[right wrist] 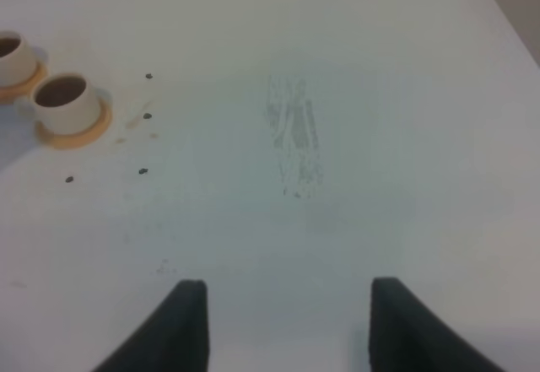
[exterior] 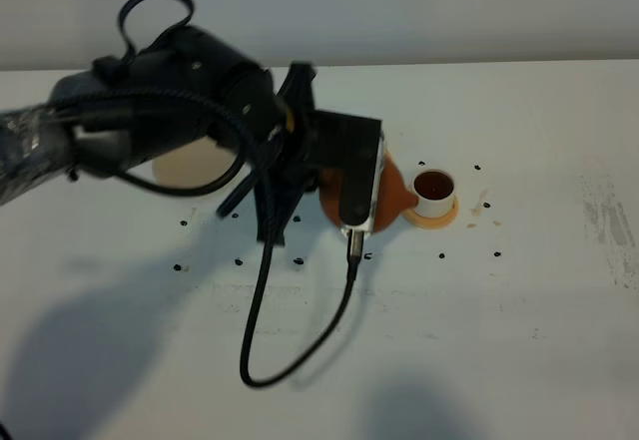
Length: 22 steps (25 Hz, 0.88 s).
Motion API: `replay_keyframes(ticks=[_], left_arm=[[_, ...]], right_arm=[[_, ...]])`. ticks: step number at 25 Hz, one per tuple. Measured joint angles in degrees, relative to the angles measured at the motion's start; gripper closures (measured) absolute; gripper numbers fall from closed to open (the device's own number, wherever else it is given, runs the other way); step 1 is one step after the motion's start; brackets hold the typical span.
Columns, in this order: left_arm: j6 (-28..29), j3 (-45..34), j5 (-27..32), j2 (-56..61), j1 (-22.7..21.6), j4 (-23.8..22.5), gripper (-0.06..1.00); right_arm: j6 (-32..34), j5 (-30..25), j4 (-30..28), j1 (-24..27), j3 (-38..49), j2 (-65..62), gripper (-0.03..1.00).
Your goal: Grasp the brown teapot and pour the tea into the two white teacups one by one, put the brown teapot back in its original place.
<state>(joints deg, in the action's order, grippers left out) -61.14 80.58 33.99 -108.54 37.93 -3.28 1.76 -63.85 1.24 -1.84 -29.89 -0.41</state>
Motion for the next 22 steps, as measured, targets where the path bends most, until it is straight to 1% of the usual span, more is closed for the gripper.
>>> replay_keyframes(ticks=[5, 12, 18, 22], left_arm=[[9.55, -5.65, -0.41, 0.51, 0.05, 3.28, 0.86], [19.23, -6.52, -0.84, -4.22, 0.05, 9.49, 0.86], [23.41, -6.33, -1.97, -7.14, 0.05, 14.08, 0.86], [24.43, -6.03, -2.15, -7.67, 0.05, 14.9, 0.86]], right_arm=[[0.0, 0.0, 0.0, 0.0, 0.0, 0.0, 0.55], [0.0, 0.0, 0.0, 0.0, 0.0, 0.0, 0.55], [0.0, 0.0, 0.0, 0.0, 0.0, 0.0, 0.55], [0.0, 0.0, 0.0, 0.0, 0.0, 0.0, 0.55]])
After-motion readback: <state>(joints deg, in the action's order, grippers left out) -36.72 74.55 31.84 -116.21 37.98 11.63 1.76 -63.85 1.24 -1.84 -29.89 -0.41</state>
